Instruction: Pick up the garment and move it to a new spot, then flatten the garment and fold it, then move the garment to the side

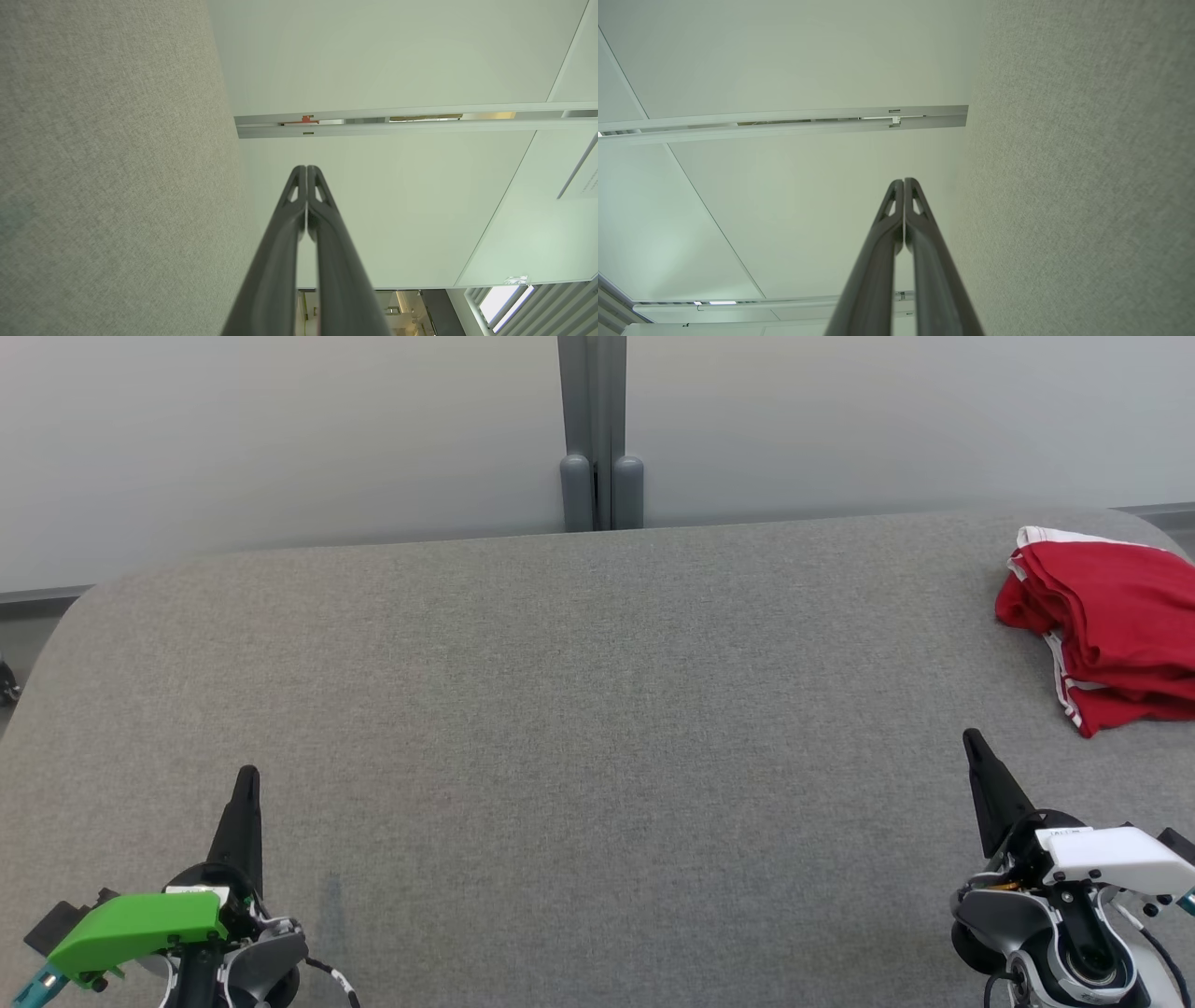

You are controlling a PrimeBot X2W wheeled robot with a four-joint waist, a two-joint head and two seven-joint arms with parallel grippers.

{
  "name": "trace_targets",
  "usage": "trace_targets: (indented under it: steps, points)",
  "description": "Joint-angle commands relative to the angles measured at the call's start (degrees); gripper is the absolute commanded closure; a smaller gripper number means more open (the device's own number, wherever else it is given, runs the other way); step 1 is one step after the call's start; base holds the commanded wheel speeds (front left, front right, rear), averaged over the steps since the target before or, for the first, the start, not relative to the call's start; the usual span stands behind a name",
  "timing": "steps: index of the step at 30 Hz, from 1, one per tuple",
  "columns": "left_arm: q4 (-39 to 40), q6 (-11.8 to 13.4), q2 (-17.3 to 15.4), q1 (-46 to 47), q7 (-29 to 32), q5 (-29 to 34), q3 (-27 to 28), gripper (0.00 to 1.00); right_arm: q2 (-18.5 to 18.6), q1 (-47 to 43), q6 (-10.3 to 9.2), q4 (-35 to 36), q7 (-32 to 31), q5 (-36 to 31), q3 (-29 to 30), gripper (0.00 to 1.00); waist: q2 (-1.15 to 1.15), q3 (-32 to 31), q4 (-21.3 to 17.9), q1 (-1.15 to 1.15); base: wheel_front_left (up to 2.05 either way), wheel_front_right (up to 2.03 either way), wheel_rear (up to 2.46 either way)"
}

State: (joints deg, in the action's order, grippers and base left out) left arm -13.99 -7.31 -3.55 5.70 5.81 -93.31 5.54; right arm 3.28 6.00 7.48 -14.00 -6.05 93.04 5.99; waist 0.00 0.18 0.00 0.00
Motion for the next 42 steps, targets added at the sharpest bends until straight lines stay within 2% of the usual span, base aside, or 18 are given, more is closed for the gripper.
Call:
trace_targets:
  steps: [1,42]
  points:
    - [-0.11,-0.42,-0.03,0.95,0.15,0.28,0.29,1.00,-0.03,0.44,0.02,-0.09,-0.31,-0.37,0.12,1.00,0.00,0.00,0.00,0.00,0.00,0.00,0.00]
    - [-0.12,-0.41,0.24,1.00,0.55,0.67,0.70,1.00,-0.17,0.48,0.02,-0.10,-0.47,-0.51,0.38,1.00,0.00,0.00,0.00,0.00,0.00,0.00,0.00]
